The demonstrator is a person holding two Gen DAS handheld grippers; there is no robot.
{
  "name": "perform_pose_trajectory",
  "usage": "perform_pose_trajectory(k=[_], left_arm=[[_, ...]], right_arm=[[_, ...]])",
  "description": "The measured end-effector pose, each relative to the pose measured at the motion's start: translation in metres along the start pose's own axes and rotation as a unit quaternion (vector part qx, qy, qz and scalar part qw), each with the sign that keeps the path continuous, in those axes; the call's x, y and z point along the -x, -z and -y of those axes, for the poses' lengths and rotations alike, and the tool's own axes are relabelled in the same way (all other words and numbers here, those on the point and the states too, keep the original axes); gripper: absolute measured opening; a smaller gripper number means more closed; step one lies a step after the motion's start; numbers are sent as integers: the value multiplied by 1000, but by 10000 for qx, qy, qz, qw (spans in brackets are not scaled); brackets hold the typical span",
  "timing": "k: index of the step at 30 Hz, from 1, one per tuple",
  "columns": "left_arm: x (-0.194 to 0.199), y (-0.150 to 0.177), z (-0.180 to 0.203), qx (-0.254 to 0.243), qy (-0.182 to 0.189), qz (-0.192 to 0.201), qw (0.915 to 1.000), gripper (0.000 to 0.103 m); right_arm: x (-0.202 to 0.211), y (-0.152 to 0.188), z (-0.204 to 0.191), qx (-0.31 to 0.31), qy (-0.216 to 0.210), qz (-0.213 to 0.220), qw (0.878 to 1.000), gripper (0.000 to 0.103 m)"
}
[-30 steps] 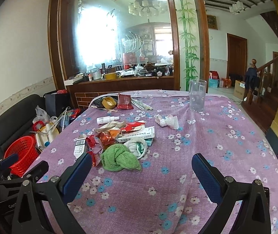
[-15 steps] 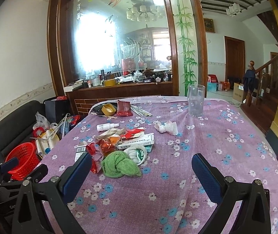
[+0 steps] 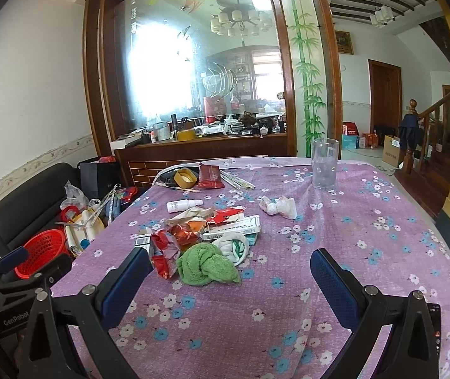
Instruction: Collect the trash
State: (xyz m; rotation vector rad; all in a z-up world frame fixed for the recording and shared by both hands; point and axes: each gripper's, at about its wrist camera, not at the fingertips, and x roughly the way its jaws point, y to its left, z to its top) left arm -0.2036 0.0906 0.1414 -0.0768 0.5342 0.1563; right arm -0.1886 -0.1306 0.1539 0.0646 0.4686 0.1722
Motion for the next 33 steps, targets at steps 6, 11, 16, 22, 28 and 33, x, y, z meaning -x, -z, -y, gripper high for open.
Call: perform_pose_trajectory(k=[6,11,16,22,28,33], left_arm=[[1,0,-1,-13,-20,-16,10000,103],[0,0,-1,-6,-33,-32,10000,103],[-1,-1,-1,10,-52,-46,10000,103],[-2,-2,-2,25,-57,-55,10000,103],[-2,-2,-5,72,-37,-44,10000,103],[-5,-4,-10,109,-68,-53,9999,103]], right_arm=[[0,0,-1,-9,-72,-4,10000,103],[0,0,-1,-26,-122,-6,9999,103],[-3,1,-2,-27,-168,-18,9999,103],[-5,0,-2,-19,-185,-30,9998,103],[-6,0,-3,-20,-206,-25,9998,103],[-8,0,-4,-19,-288,-34,9996,103]])
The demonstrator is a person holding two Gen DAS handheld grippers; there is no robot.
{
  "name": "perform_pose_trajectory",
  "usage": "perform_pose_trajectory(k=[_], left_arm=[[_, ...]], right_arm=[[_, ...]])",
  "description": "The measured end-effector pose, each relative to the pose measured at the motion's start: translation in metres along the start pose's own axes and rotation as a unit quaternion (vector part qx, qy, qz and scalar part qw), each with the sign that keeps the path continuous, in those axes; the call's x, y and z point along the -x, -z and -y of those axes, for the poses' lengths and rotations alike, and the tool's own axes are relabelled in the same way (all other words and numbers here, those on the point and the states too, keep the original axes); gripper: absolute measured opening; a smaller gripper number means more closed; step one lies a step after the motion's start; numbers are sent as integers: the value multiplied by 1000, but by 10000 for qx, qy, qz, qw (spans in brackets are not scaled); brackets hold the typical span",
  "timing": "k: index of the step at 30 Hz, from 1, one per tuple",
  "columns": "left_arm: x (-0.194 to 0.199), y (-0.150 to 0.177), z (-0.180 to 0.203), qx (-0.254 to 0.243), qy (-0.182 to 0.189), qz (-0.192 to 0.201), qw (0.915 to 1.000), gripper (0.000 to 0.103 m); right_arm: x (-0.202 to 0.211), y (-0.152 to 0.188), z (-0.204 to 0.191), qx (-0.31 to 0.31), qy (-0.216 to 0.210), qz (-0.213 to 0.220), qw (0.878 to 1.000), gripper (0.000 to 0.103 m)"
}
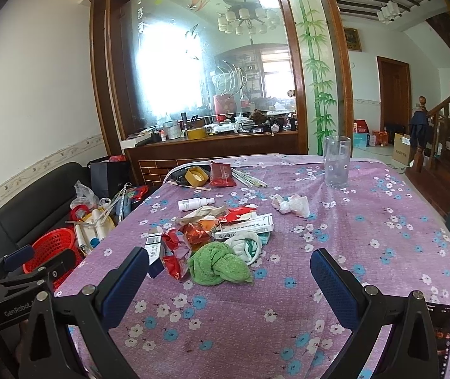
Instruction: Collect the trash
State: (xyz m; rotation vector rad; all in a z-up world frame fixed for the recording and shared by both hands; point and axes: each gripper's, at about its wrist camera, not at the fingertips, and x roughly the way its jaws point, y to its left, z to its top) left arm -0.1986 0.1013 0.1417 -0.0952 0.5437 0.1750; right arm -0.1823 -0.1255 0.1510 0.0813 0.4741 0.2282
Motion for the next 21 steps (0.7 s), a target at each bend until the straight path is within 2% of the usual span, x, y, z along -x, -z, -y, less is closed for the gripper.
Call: perform_pose_trajectory(k=[8,14,17,21], left_arm=[[-9,-6,-8,46,-8,-39,10000,103],[-47,-16,-20,305,516,-503,9969,103],[-79,-21,-19,318,630,-742,9947,102],[-131,-26,-12,338,814,-1208,9888,99]], right_arm=[[-8,-1,1,15,-229,-71,9997,103],[-36,1,7,-183,-607,-457,9969,103],[-59,4,9,-317,-803,-708,9938,99],[-96,7,13,-559,-1062,-1068,9870,85]])
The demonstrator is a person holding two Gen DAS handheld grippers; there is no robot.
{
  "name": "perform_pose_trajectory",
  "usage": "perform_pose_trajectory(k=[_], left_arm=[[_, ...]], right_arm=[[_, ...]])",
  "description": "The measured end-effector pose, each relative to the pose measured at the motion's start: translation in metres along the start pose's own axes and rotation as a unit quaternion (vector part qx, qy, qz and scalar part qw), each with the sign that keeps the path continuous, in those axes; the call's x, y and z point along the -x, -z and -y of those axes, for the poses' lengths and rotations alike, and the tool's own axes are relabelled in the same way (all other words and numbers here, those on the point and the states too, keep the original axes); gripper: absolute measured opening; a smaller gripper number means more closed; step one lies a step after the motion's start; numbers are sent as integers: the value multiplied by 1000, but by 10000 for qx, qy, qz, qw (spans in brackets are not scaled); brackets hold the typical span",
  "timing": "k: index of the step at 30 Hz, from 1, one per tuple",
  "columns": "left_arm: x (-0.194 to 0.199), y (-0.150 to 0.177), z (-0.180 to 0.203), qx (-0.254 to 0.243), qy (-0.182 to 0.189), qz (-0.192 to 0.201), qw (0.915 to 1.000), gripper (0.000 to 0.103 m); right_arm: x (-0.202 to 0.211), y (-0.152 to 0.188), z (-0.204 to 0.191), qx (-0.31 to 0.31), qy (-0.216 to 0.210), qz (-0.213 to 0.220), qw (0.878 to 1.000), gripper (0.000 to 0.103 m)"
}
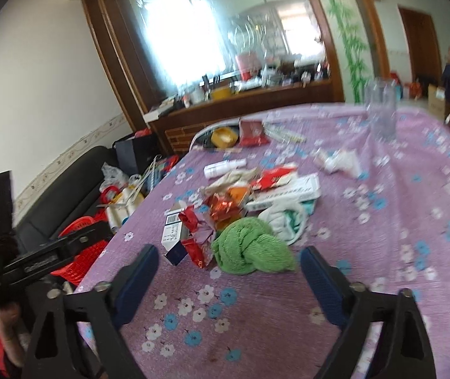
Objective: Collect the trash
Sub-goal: 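Grasp the white medicine box with left tool while right tool grasps green towel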
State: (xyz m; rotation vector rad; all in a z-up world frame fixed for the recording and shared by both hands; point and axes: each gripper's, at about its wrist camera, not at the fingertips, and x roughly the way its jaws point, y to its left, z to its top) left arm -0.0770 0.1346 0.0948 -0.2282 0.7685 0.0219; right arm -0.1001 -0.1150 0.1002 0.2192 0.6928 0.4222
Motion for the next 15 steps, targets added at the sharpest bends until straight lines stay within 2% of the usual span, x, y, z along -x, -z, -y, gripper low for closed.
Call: perform_pose_trajectory(k=[1,3,4,8,9,10,13,15], left_arm=[[-19,-5,-1,35,68,-190,9998,97],[-46,-10,-2,99,59,-487,9987,86],[-62,-13,-3,126,77,-638,9979,85],[-99,-17,-3,71,33,-924,9957,76],[-106,-17,-4,81,-4,-1029,9947,68],[-112,-16,-5,87,-8,-1123,9936,65],[-120,-12,-5,34,31,-1231,9924,63],[-120,-8,-4,25,76,-1229,9924,55]], right_arm=[[-11,-1,4,-110,-78,-107,9999,84],[-33,-5,15,-350,-159,-318,9988,82],[-43,-8,20,-454,-154,-377,9981,82],[-76,-12,28,-634,-80,-700,9955,82],[-82,-12,29,-639,-44,-758,9951,82],[-88,-11,28,-602,46,-823,9948,82],[-101,-8,32,-652,66,-953,9933,82],[-109,-4,34,-668,42,-1049,9922,72]])
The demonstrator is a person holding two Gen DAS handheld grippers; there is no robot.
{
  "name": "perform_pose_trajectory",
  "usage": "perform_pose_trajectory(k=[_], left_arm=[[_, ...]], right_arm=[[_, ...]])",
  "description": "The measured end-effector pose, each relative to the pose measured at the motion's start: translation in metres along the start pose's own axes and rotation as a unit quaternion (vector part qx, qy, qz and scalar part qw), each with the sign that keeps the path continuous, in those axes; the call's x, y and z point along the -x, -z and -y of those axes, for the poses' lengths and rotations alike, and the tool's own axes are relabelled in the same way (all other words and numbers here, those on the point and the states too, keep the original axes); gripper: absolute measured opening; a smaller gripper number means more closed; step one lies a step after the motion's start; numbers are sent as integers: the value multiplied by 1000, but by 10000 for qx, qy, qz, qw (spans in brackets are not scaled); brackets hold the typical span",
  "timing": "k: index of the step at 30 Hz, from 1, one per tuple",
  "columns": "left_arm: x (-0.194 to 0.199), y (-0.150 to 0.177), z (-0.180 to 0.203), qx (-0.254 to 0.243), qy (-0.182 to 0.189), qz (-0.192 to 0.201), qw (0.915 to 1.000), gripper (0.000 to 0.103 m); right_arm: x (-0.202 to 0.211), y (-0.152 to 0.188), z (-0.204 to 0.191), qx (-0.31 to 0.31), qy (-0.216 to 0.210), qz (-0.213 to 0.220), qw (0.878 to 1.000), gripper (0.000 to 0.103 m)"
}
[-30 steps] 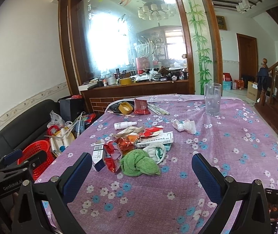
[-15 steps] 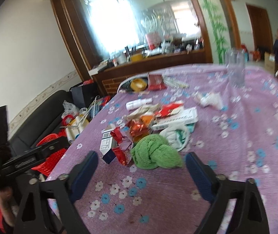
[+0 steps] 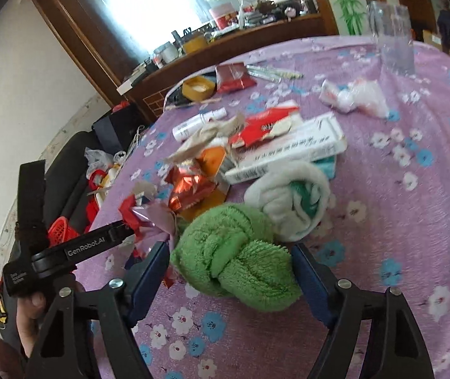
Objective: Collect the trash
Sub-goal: 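Grasp the white medicine box with left tool while right tool grasps green towel, then carry box and towel to the red basket and release both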
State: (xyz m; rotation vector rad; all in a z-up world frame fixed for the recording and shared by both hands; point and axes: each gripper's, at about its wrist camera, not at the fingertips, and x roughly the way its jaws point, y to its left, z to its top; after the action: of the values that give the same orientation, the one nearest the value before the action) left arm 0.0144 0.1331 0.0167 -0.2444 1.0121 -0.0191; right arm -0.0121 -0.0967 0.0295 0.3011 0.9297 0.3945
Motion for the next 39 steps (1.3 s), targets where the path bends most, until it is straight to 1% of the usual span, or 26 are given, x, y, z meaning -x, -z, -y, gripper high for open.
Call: perform_pose_trajectory(k=[1,2,3,4,5,6,7,9,11,12,13,14,16,19,23,27,30,34,37,39], left_arm=[[1,2,1,-23,30,12,10000,50],[4,4,2,-50,42,37,10000,45],[7,7,2,-54,-16,81,10000,43],[10,9,1,-47,-71,131,9999,43],[15,14,-1,-15,-82,168,9998,39],[18,18,-3,36,-22,182,9998,38],[22,22,-6,97,55,195,9997,38],[33,31,-13,232,75,296,9993,37],[47,41,-19,361,25,485,9982,37],[53,47,-22,409,12,538,9977,37],[60,53,-25,478,29,562,9973,37],[65,57,-27,523,69,583,9969,37],[79,66,-30,589,169,704,9956,37],[101,75,-28,592,241,950,9934,38],[116,77,-27,502,301,1118,9920,38],[125,77,-32,584,448,1219,9898,37],[138,76,-40,679,511,1354,9871,37],[161,75,-57,849,494,1623,9818,37],[180,75,-74,1013,554,1779,9772,37],[198,76,-90,1132,454,1965,9729,37]], right_arm=[[-3,2,1,-1,-22,-41,10000,65],[-5,3,2,-36,-176,-98,9998,59],[-6,4,2,-57,-239,-129,9996,55],[-6,6,1,-33,-230,-118,9997,53],[-2,7,-1,47,-194,-70,9998,49],[0,9,-2,71,-203,-46,9998,47],[3,11,-3,66,-224,-35,9997,43],[11,16,-3,56,-296,21,9995,40],[24,22,-4,53,-352,156,9992,39],[35,25,-5,75,-328,315,9989,39],[43,27,-7,96,-267,424,9987,39],[55,29,-11,147,-131,636,9978,38],[74,32,-18,218,-43,940,9953,38],[101,30,-29,240,-185,1374,9900,38],[119,24,-43,235,-412,1714,9841,38],[129,17,-61,333,-549,1852,9806,38],[130,14,-73,394,-665,1861,9795,39],[125,11,-91,544,-1004,1754,9779,39],[117,10,-113,750,-1240,1627,9760,39],[110,9,-132,911,-1459,1527,9732,39]])
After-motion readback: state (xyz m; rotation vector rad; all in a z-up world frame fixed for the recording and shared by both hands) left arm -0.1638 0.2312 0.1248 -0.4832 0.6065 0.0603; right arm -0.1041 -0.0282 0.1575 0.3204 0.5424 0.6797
